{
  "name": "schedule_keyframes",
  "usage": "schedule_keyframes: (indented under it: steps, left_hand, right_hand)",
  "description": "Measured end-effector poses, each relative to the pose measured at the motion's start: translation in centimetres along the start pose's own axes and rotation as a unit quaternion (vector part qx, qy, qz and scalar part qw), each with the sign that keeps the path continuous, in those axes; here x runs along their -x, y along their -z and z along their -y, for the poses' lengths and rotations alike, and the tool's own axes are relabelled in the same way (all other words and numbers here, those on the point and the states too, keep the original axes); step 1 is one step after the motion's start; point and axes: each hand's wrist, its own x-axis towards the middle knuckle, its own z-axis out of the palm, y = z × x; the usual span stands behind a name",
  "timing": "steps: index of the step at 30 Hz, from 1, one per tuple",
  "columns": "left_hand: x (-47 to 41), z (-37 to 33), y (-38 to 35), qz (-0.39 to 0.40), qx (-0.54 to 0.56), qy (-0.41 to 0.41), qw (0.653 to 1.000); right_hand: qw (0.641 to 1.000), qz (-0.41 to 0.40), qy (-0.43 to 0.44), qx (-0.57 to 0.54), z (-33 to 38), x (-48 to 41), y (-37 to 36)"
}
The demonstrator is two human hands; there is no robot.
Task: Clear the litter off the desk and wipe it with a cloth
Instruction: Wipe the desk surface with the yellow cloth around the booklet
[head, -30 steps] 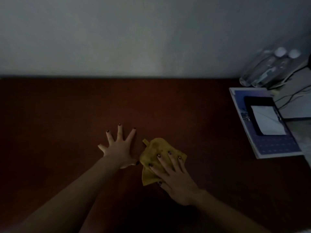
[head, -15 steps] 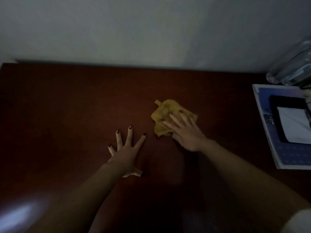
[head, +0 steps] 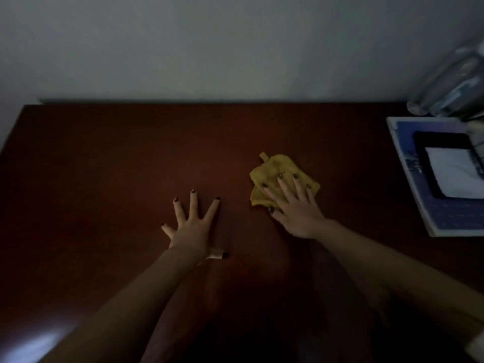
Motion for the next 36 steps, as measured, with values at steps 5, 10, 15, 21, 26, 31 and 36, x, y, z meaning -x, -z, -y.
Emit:
schedule_keyframes:
  steps: [5, 10, 15, 21, 26, 31, 36]
  left_hand:
    - [2.6, 0.1, -1.3, 0.059, -0.037, -0.053, 0.996]
    - [3.1, -0.3, -1.2, 0.092, -0.121, -0.078, 0.985]
    - [3.1, -0.1, -1.4, 0.109, -0.122, -0.082, 0.983]
    - [3.0, 0.1, -2.2, 0.113, -0.118, -0.077, 0.983]
    - [2.8, 0.2, -2.8, 0.11, -0.116, -0.068, 0.985]
    - [2.6, 0.6, -3.1, 0.104, -0.109, -0.066, 0.986]
    - [2.8, 0.6, -2.9, 0.103, -0.107, -0.07, 0.986]
  right_hand:
    - [0.999, -0.014, -0.029, -0.021, 3.0, 5.9, -4.6]
    - [0.997, -0.036, -0.056, -0.032, 6.3, 10.6, -8.2]
    - [0.997, -0.056, -0.047, -0.023, 7.5, 13.3, -10.7]
    - [0.999, -0.041, 0.019, 0.024, 2.7, 10.0, -7.1]
    - [0.998, -0.024, -0.048, -0.035, -1.1, 4.7, -3.5]
    - [0.992, -0.025, -0.091, -0.078, -3.6, 0.6, -0.4]
    - [0.99, -0.031, -0.113, -0.084, -2.6, 0.8, -0.2]
